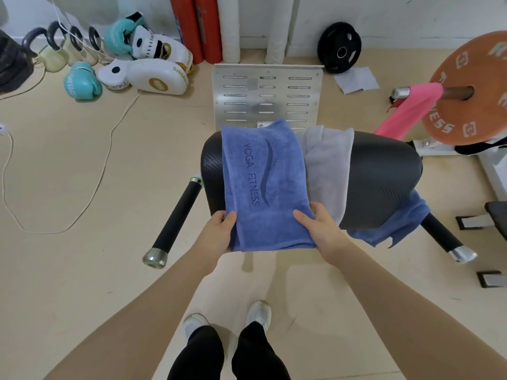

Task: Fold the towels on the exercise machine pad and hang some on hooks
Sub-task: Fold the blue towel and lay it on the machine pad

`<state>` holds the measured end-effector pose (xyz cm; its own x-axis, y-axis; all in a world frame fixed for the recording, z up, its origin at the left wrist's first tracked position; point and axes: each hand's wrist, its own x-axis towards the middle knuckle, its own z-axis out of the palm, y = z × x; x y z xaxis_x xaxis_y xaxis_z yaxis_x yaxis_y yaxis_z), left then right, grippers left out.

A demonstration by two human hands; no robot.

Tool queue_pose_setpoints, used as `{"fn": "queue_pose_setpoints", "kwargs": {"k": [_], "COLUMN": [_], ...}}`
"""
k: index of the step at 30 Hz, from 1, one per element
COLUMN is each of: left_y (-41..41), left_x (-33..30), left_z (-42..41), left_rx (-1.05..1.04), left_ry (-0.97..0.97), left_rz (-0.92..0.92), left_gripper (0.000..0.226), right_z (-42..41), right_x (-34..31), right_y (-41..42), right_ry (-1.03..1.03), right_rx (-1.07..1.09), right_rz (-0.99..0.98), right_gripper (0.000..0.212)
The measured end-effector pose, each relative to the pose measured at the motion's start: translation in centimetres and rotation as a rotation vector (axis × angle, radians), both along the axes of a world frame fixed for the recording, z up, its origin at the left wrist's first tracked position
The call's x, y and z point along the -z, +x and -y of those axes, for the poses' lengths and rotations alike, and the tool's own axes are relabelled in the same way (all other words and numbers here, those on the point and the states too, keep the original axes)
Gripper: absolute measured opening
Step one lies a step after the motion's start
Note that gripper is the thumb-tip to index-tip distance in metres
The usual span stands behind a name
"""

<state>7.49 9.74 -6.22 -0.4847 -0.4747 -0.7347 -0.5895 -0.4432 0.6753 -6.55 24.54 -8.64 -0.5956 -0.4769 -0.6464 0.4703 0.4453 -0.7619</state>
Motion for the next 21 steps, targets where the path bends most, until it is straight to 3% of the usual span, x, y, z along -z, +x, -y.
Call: {"fn": "queue_pose_setpoints", "kwargs": {"k": [3,6,7,9,11,13,15,17,19,21], "left_y": [0.9,1.8,1.8,2.0,2.3,2.7,2.5,1.9,1.2,0.5], "left_x": [-1.9,-3.3,-4.0,-5.8,-7.3,-8.1,-8.7,-8.6,-9.0,-9.2], "left_z": [-1.0,-1.5,-1.6,-1.6,-1.1,-0.3,0.1,0.5,0.9,1.7], "left_rx": [0.036,0.092,0.099,0.114,0.131,0.143,0.128,0.123,0.284,0.452], "left_ry": [-0.064,-0.068,-0.053,-0.017,0.076,0.199,0.261,0.290,0.236,0.099], "left_rz": [-0.139,-0.277,-0.282,-0.224,-0.153,-0.166,-0.175,-0.155,-0.229,-0.227], "left_gripper": [0.037,0.066,0.064,0.047,0.036,0.042,0.047,0.050,0.050,0.034], "right_z": [-1.0,-1.5,-1.5,-1.5,-1.8,-2.3,-2.9,-2.9,-2.3,-1.5], "right_x": [-2.1,-4.5,-5.4,-7.3,-8.9,-10.6,-11.5,-11.4,-11.0,-9.7], "right_y": [0.6,0.8,0.8,0.9,0.6,0.2,-0.4,-0.8,-1.1,-1.7], "right_ry": [-0.066,-0.068,-0.056,-0.040,-0.012,-0.017,-0.050,-0.046,-0.013,0.048], "right_rx": [-0.058,-0.267,-0.311,-0.344,-0.402,-0.447,-0.491,-0.531,-0.500,-0.422], "right_rz": [-0.134,-0.388,-0.433,-0.342,-0.138,0.069,0.153,0.085,-0.078,-0.223], "right_gripper": [0.067,0.049,0.037,0.022,0.026,0.027,0.040,0.044,0.032,0.019]}}
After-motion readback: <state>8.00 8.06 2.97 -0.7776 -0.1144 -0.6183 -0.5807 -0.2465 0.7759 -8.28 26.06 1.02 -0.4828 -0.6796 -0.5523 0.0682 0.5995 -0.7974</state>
